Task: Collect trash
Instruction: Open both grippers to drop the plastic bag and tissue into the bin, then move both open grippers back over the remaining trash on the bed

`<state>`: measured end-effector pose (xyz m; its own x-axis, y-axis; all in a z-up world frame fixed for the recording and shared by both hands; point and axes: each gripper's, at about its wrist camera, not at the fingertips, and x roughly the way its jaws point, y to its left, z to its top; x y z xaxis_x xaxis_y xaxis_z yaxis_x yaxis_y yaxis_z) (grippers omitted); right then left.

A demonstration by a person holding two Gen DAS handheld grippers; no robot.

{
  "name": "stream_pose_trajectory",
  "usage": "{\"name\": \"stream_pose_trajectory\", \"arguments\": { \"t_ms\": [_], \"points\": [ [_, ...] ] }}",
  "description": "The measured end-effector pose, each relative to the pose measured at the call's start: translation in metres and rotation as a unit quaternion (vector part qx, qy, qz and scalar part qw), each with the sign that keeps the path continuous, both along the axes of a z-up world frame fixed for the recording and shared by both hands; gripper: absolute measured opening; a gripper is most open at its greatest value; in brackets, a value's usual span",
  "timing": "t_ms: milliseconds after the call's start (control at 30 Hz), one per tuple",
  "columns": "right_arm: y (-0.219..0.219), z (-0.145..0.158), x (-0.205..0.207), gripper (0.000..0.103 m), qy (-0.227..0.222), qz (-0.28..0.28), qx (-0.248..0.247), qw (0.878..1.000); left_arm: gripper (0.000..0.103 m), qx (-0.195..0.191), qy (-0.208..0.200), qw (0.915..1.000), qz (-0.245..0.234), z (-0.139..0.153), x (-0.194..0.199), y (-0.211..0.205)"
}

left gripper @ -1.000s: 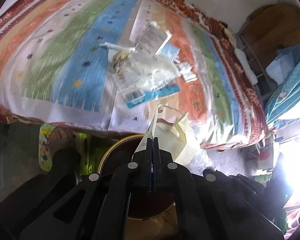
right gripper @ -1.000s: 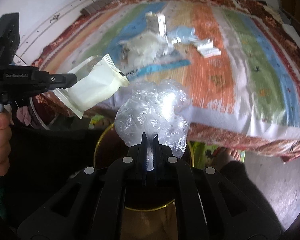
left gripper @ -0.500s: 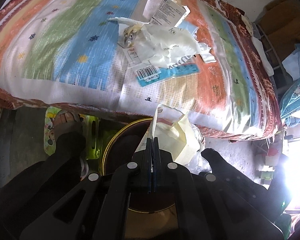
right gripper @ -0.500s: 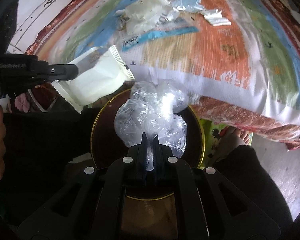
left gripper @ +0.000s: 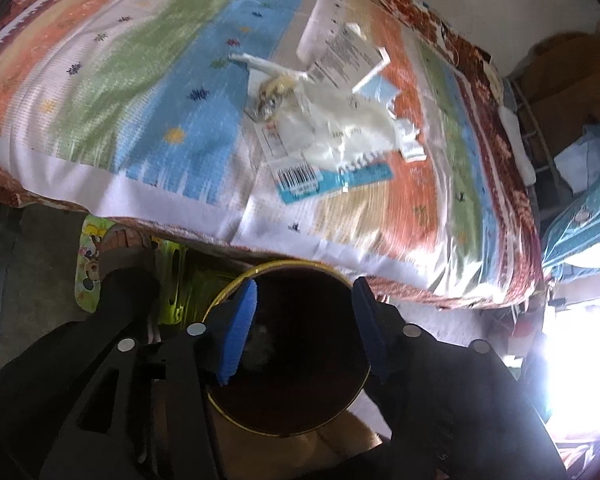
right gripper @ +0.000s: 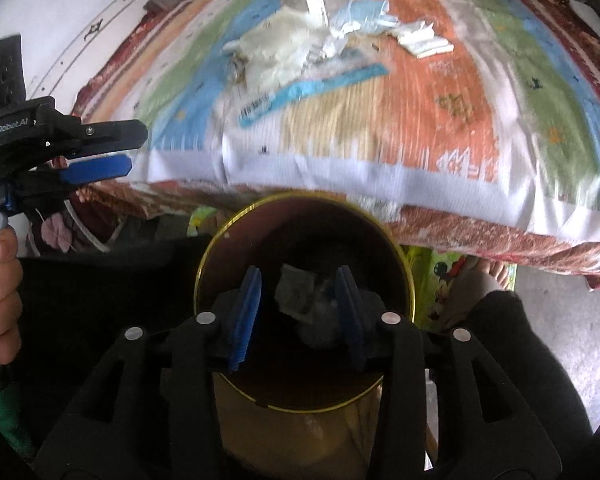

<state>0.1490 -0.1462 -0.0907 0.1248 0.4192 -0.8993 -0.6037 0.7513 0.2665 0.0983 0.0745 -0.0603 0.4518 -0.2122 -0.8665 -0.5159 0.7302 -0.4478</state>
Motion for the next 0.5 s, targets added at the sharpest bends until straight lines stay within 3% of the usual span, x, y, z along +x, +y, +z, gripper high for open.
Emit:
{"name": "stream_pose_trajectory", "arguments": {
  "t_ms": [500],
  "points": [
    [0.011, 0.039, 0.016, 0.052, -0.059, 0.013, 0.042, 0.997, 0.070, -0.003, -0.036, 0.9984, 0.043, 0.028, 0.017, 0.051]
  ]
}}
